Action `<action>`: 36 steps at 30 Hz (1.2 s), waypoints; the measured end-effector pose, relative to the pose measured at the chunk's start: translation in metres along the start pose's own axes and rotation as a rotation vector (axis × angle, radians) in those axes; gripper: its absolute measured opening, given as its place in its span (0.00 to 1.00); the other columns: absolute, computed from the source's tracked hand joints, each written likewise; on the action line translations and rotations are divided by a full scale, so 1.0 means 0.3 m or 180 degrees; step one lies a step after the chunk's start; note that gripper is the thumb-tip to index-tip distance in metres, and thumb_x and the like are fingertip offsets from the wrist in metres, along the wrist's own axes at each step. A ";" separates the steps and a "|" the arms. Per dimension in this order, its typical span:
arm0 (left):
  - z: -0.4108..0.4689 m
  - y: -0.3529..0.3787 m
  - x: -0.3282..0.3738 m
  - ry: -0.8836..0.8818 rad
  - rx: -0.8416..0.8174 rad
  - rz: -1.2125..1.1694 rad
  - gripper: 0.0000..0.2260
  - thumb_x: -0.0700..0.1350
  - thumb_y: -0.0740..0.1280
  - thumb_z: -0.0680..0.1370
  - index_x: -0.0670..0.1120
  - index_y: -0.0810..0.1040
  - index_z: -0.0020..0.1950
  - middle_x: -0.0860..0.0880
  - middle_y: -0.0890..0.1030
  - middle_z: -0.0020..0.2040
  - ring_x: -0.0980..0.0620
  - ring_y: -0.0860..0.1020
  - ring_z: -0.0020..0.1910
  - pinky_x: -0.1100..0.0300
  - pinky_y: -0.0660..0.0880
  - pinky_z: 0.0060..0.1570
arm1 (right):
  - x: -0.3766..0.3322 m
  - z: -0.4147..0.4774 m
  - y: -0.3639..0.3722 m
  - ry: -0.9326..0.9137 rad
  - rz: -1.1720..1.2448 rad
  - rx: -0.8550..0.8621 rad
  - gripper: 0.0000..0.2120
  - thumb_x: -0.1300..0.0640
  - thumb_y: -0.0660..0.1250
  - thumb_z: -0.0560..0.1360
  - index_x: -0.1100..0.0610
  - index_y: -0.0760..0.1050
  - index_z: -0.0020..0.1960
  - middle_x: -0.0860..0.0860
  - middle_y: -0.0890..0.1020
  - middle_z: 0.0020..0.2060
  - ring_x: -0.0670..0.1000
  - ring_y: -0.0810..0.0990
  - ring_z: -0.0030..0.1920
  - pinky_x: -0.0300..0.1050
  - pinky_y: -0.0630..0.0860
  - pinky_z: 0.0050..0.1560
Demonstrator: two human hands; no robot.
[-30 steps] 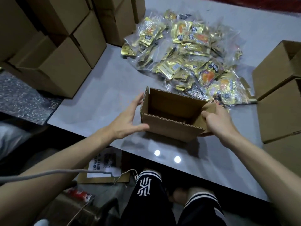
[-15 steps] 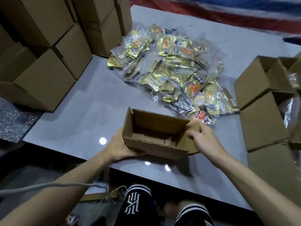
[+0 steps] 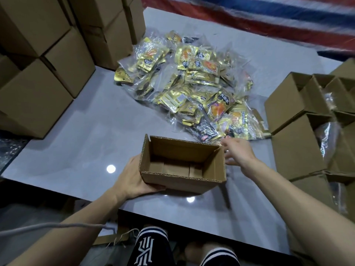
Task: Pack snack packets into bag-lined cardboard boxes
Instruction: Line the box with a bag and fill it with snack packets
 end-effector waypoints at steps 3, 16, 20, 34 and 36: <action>-0.005 0.016 -0.019 -0.0112 -0.0022 -0.0261 0.42 0.76 0.74 0.59 0.60 0.68 0.66 0.58 0.76 0.60 0.47 0.77 0.60 0.53 0.70 0.63 | -0.026 0.077 0.036 -0.0201 -0.0320 0.0183 0.06 0.58 0.69 0.77 0.62 0.77 0.47 0.54 0.79 0.43 0.52 0.77 0.38 0.46 0.76 0.38; 0.002 -0.015 0.036 0.0082 0.0078 0.0389 0.37 0.80 0.65 0.63 0.55 0.76 0.61 0.60 0.74 0.57 0.53 0.73 0.57 0.60 0.67 0.58 | -0.083 0.213 -0.005 -0.0201 -0.0250 0.1285 0.10 0.60 0.76 0.72 0.57 0.76 0.35 0.54 0.83 0.36 0.57 0.81 0.38 0.54 0.83 0.44; 0.005 -0.024 0.047 0.0070 0.0049 0.0344 0.35 0.79 0.65 0.63 0.55 0.76 0.59 0.59 0.75 0.56 0.53 0.73 0.56 0.61 0.67 0.57 | -0.096 0.194 -0.044 -0.0596 -0.0499 0.1322 0.11 0.55 0.71 0.75 0.55 0.83 0.35 0.50 0.84 0.35 0.56 0.82 0.38 0.48 0.80 0.41; 0.000 -0.019 0.030 -0.0149 -0.0190 0.0341 0.37 0.77 0.70 0.62 0.50 0.82 0.57 0.54 0.82 0.55 0.53 0.77 0.56 0.62 0.68 0.59 | -0.186 0.164 -0.130 -0.0613 0.0731 0.1254 0.10 0.56 0.56 0.78 0.57 0.74 0.43 0.52 0.82 0.44 0.56 0.80 0.45 0.47 0.64 0.35; 0.002 -0.015 0.021 -0.0194 -0.0268 0.0275 0.34 0.76 0.71 0.62 0.52 0.82 0.57 0.56 0.82 0.54 0.54 0.78 0.56 0.63 0.68 0.59 | -0.139 0.163 -0.146 -0.0206 0.0560 0.1390 0.19 0.59 0.56 0.77 0.66 0.69 0.66 0.60 0.81 0.56 0.61 0.81 0.52 0.49 0.69 0.35</action>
Point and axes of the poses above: each hand's wrist, its own z-axis towards the middle knuckle, its own y-axis out of the palm, x = y × z, the point moved 5 cm from there along z, towards the middle knuckle
